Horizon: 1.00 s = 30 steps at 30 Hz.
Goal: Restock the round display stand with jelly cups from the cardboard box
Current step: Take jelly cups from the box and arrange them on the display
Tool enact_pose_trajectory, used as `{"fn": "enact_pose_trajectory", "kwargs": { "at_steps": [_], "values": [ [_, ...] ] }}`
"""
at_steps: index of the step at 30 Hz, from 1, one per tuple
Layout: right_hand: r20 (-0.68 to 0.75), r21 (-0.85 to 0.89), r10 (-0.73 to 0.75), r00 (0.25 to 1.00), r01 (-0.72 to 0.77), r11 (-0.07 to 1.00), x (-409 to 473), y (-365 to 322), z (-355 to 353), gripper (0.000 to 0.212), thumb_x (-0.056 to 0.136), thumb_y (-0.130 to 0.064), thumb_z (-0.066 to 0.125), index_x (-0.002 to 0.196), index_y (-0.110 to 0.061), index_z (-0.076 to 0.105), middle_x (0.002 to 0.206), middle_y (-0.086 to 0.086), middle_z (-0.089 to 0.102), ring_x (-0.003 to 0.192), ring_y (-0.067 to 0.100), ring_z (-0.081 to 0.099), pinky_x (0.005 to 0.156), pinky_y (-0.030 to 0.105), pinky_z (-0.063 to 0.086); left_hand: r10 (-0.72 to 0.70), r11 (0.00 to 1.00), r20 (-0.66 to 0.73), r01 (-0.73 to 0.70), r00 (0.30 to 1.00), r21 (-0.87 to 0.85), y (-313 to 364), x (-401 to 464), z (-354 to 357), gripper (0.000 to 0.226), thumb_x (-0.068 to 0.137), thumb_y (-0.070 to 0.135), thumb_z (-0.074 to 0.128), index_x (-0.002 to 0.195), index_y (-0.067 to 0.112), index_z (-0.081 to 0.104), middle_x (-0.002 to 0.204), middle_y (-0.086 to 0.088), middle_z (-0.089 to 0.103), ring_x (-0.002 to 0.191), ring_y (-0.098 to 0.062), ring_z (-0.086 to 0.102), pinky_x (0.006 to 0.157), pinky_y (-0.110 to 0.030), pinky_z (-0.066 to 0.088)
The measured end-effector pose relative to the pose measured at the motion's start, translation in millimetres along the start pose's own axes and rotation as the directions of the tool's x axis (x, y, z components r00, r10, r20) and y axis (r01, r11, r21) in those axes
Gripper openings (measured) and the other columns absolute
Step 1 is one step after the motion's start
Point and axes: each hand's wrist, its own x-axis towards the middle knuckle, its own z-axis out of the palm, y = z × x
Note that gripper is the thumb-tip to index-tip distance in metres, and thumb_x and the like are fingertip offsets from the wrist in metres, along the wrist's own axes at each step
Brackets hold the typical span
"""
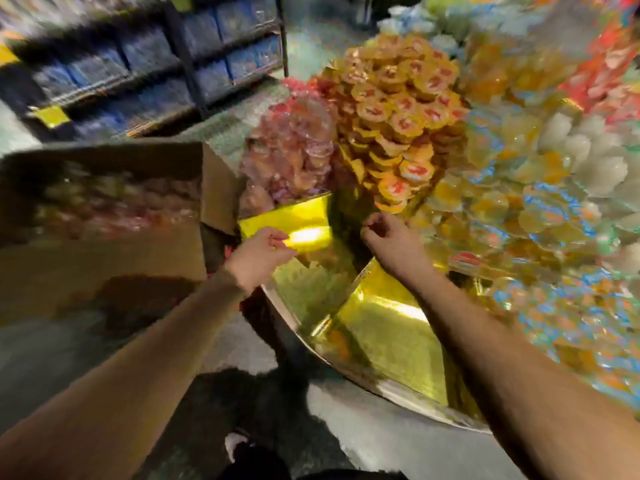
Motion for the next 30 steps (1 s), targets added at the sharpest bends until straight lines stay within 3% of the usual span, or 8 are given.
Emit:
{"fn": "enact_pose_trajectory", "kwargs": {
  "at_steps": [4, 6, 11, 18, 20, 24, 27, 30],
  "values": [
    [0.161, -0.011, -0.114, 0.980, 0.117, 0.993, 16.3, -96.1, 99.7, 0.022, 0.095, -0.022, 0.059, 0.114, -0.011, 0.061, 0.102, -0.001, 0.062, 0.090, 0.020, 0.060, 0.078, 0.028, 0.041, -0.039, 0.998, -0.118, 0.045, 0.992, 0.042, -51.9, 4.5, -128.4, 0.042, 0.069, 0.033, 0.078, 0.102, 0.015, 0.059, 0.080, 0.004, 0.057, 0.080, -0.018, 0.058, 0.081, -0.027, 0.047],
    [0.242, -0.039, -0.152, 0.958, 0.166, 0.985, 24.3, -132.1, 144.2, 0.022, 0.095, -0.021, 0.059, 0.113, -0.009, 0.061, 0.103, 0.001, 0.063, 0.091, 0.020, 0.060, 0.072, 0.027, 0.037, -0.077, 0.993, -0.147, 0.089, 0.986, 0.082, -77.1, 8.8, -180.6, 0.036, 0.075, 0.034, 0.073, 0.103, 0.017, 0.058, 0.082, 0.008, 0.057, 0.085, -0.018, 0.060, 0.086, -0.030, 0.047],
    [0.411, -0.126, -0.186, 0.892, 0.258, 0.958, 45.0, -195.0, 231.6, 0.018, 0.093, -0.027, 0.061, 0.099, -0.010, 0.063, 0.098, 0.008, 0.068, 0.092, 0.025, 0.062, 0.071, 0.033, 0.042, -0.175, 0.974, -0.242, 0.204, 0.954, 0.101, -141.3, 7.0, -269.4, 0.028, 0.094, 0.013, 0.066, 0.119, 0.013, 0.056, 0.093, 0.009, 0.054, 0.096, -0.012, 0.052, 0.072, -0.013, 0.042],
    [0.556, -0.172, -0.202, 0.806, 0.349, 0.921, 99.7, -246.3, 318.5, 0.006, 0.096, -0.028, 0.058, 0.102, -0.029, 0.057, 0.093, -0.011, 0.059, 0.083, 0.007, 0.058, 0.068, 0.023, 0.042, -0.286, 0.935, -0.324, 0.336, 0.902, 0.111, -191.6, 40.1, -343.0, 0.030, 0.097, 0.027, 0.060, 0.126, 0.019, 0.056, 0.121, 0.002, 0.057, 0.104, -0.013, 0.054, 0.088, -0.027, 0.045],
    [0.572, -0.159, -0.194, 0.797, 0.340, 0.927, 122.6, -259.9, 345.0, 0.007, 0.097, -0.030, 0.058, 0.102, -0.035, 0.055, 0.091, -0.016, 0.059, 0.080, -0.002, 0.056, 0.064, 0.017, 0.042, -0.320, 0.924, -0.346, 0.372, 0.882, 0.093, -205.0, 63.0, -367.5, 0.025, 0.097, 0.026, 0.060, 0.121, 0.019, 0.057, 0.117, 0.000, 0.059, 0.095, -0.011, 0.056, 0.077, -0.024, 0.047],
    [0.597, -0.167, -0.119, 0.794, 0.268, 0.949, 185.0, -285.5, 407.0, 0.016, 0.098, -0.032, 0.055, 0.114, -0.030, 0.057, 0.100, -0.007, 0.064, 0.083, 0.005, 0.062, 0.068, 0.023, 0.052, -0.369, 0.897, -0.381, 0.432, 0.848, 0.092, -229.0, 123.5, -416.7, 0.017, 0.097, 0.027, 0.060, 0.112, 0.025, 0.053, 0.099, 0.006, 0.054, 0.077, -0.006, 0.050, 0.057, -0.019, 0.038],
    [0.622, -0.216, -0.044, 0.782, 0.226, 0.950, 236.4, -303.2, 454.7, 0.033, 0.100, -0.034, 0.051, 0.129, -0.022, 0.055, 0.118, 0.001, 0.064, 0.097, 0.015, 0.064, 0.081, 0.028, 0.054, -0.380, 0.869, -0.384, 0.467, 0.842, 0.164, -247.0, 177.8, -450.1, 0.027, 0.097, 0.031, 0.060, 0.121, 0.022, 0.054, 0.102, 0.006, 0.054, 0.078, -0.003, 0.051, 0.059, -0.019, 0.039],
    [0.642, -0.282, 0.060, 0.765, 0.162, 0.946, 283.0, -321.2, 500.7, 0.044, 0.100, -0.037, 0.049, 0.138, -0.015, 0.050, 0.128, 0.007, 0.060, 0.111, 0.023, 0.060, 0.086, 0.029, 0.049, -0.456, 0.822, -0.363, 0.541, 0.813, 0.179, -269.1, 225.9, -473.5, 0.032, 0.098, 0.032, 0.058, 0.127, 0.019, 0.054, 0.112, 0.000, 0.057, 0.099, -0.016, 0.058, 0.081, -0.031, 0.053]
  ]
}}
